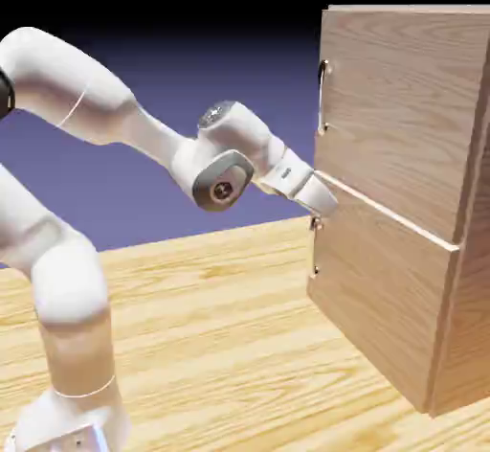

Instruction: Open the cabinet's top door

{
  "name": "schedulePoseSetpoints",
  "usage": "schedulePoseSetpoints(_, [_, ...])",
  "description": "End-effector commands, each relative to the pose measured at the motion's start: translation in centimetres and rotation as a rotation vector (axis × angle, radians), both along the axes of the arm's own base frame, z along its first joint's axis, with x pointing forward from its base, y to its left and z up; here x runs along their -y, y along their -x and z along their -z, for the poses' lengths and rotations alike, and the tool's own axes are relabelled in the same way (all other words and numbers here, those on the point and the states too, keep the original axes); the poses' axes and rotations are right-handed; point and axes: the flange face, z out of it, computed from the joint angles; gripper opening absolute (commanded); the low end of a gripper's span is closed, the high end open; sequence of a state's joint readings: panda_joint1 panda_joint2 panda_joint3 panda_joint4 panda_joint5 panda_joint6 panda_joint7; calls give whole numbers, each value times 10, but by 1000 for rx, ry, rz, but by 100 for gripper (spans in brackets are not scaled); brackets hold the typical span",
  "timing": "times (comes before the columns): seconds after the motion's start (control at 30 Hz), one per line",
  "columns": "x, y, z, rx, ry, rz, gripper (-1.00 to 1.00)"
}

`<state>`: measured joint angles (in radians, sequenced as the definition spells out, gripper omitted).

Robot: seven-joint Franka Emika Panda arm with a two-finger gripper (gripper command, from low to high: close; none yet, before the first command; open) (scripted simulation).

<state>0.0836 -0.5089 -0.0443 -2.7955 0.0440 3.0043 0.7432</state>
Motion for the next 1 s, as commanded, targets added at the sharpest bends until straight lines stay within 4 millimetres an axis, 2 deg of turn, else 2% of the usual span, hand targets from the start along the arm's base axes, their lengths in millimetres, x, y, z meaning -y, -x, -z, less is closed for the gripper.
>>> schedulePoseSetpoints(0.0, [2,-5,10,-35,-29,8,0])
schedulePoseSetpoints(0.27, [2,-35,101,-334,-179,81,0])
schedulePoseSetpoints(0.47, [4,-45,165,-523,-206,163,0])
schedulePoseSetpoints(0.6, [8,-48,199,-615,-191,228,0])
schedulePoseSetpoints(0.8, [17,-54,227,-681,-137,326,0])
schedulePoseSetpoints(0.97, [21,-66,226,-663,-80,393,0])
